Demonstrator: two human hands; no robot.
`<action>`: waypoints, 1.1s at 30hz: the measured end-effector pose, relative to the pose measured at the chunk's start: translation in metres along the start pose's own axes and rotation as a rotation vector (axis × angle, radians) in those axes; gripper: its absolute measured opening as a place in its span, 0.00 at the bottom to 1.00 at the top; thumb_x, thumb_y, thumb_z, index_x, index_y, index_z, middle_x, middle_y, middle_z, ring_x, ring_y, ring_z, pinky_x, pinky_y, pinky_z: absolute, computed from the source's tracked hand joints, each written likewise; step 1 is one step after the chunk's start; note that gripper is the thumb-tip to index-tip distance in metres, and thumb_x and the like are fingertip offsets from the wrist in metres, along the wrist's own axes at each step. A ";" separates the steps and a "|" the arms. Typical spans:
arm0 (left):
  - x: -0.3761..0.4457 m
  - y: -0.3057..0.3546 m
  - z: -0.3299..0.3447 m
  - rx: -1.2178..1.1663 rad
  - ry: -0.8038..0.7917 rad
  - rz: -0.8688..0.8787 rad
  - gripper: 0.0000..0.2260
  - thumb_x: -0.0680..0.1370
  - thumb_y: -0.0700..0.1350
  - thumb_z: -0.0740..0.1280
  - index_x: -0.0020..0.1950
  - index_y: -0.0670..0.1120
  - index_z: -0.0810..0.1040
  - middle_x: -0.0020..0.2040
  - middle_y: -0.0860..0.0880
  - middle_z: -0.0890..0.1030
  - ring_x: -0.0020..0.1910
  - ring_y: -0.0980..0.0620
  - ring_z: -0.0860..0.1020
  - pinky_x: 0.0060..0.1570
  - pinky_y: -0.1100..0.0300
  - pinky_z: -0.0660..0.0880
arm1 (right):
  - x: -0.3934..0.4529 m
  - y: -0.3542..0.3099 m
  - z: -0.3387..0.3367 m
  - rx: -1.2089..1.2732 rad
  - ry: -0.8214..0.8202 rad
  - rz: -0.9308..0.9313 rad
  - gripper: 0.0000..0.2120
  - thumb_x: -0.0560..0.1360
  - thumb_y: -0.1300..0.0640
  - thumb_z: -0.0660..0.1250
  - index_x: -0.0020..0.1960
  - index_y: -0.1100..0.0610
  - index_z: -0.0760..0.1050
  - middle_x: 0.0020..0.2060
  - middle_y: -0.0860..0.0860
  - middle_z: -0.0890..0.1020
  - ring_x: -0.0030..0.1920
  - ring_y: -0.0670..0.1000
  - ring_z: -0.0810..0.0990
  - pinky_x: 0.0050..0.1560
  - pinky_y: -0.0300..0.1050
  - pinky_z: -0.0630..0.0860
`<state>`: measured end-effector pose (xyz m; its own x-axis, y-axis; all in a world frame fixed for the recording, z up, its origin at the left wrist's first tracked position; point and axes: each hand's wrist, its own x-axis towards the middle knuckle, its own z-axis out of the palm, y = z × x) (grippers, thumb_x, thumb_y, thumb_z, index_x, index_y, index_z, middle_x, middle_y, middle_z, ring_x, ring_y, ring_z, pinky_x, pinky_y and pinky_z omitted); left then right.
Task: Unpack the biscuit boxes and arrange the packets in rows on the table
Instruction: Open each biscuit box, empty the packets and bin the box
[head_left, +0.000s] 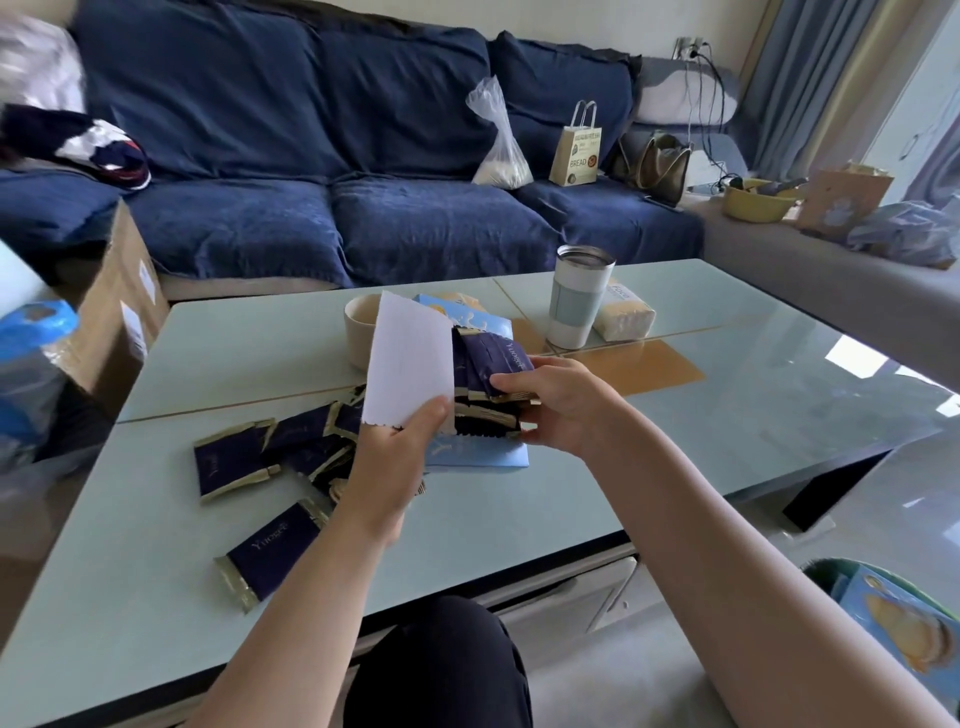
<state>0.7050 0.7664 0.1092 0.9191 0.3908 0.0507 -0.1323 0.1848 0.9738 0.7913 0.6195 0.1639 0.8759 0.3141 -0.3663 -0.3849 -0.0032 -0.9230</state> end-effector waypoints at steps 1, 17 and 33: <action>0.001 0.001 0.000 -0.003 0.010 -0.011 0.09 0.75 0.48 0.71 0.55 0.56 0.79 0.43 0.57 0.83 0.41 0.52 0.78 0.30 0.62 0.70 | 0.000 0.000 -0.001 0.005 -0.008 0.006 0.17 0.72 0.67 0.71 0.61 0.60 0.77 0.39 0.56 0.82 0.36 0.54 0.81 0.36 0.46 0.79; 0.008 0.000 -0.002 0.044 0.104 0.143 0.10 0.78 0.42 0.67 0.52 0.58 0.78 0.47 0.63 0.83 0.45 0.65 0.80 0.37 0.71 0.75 | 0.009 0.003 -0.030 0.193 0.006 0.081 0.08 0.74 0.67 0.69 0.47 0.55 0.76 0.34 0.51 0.83 0.31 0.50 0.83 0.37 0.44 0.78; 0.013 -0.010 -0.022 -0.021 0.225 0.083 0.13 0.77 0.43 0.69 0.58 0.58 0.77 0.48 0.64 0.82 0.48 0.65 0.79 0.59 0.55 0.74 | 0.029 0.023 -0.070 -0.057 0.275 0.134 0.18 0.72 0.68 0.70 0.60 0.56 0.73 0.45 0.56 0.81 0.38 0.54 0.81 0.34 0.44 0.72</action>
<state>0.7097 0.7891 0.0956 0.7990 0.5963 0.0769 -0.2134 0.1616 0.9635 0.8287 0.5620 0.1239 0.8673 0.0387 -0.4963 -0.4922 -0.0828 -0.8665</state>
